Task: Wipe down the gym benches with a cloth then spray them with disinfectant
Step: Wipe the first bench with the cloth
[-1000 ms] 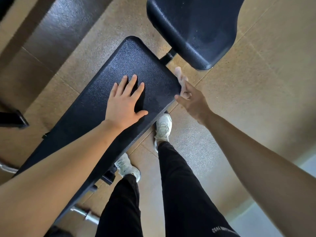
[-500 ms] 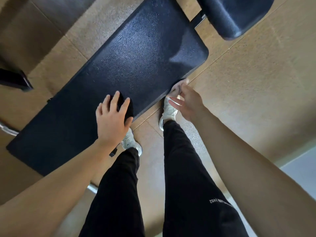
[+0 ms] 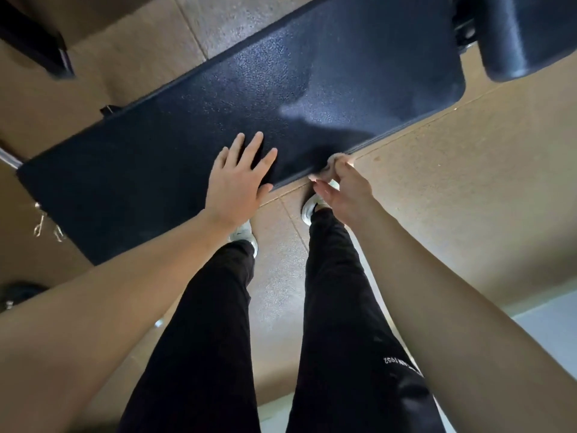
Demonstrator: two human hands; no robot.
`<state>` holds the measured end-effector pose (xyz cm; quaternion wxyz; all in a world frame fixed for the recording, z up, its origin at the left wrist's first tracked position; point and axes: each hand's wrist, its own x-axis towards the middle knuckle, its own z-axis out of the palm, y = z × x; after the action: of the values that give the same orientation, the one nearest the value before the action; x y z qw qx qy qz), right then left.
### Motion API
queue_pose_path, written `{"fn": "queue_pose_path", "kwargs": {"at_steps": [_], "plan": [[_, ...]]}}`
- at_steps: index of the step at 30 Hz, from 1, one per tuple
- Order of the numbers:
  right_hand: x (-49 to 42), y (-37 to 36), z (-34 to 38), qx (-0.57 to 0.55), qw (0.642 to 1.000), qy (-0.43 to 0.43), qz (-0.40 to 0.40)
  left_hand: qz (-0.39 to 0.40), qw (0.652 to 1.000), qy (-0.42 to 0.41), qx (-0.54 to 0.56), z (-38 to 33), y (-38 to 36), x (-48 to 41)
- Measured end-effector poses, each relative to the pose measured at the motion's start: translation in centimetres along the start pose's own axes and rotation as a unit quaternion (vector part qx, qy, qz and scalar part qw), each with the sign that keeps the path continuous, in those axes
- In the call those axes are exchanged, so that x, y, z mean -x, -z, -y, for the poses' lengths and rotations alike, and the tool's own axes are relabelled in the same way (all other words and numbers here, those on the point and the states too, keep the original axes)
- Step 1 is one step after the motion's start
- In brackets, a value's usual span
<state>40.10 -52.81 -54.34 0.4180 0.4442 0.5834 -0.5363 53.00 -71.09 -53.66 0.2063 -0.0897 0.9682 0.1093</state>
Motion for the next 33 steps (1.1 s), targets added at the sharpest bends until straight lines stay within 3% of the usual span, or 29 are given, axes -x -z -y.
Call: {"fn": "queue_pose_path", "kwargs": {"at_steps": [3,10,15,24,33], "plan": [[1.0,-1.1,-1.7,0.014,1.0,-0.013,-0.022,-0.014,0.999,-0.013,0.034,1.4,-0.6,1.8],[3.3,-4.7,-5.9,0.03,0.999,-0.008,0.022,-0.056,0.995,0.077,0.038,6.7,-3.8,11.0],[4.4,-7.3,-9.1,0.058,0.998,-0.019,0.032,0.028,0.982,0.185,0.039,9.7,-5.1,17.0],[5.6,-9.1,-12.8,0.079,0.993,-0.063,0.057,0.057,0.975,0.198,0.078,9.9,-6.2,17.9],[6.0,-10.6,-17.3,0.12,0.98,-0.068,0.142,0.059,0.969,0.201,0.128,10.3,-5.2,18.2]]}}
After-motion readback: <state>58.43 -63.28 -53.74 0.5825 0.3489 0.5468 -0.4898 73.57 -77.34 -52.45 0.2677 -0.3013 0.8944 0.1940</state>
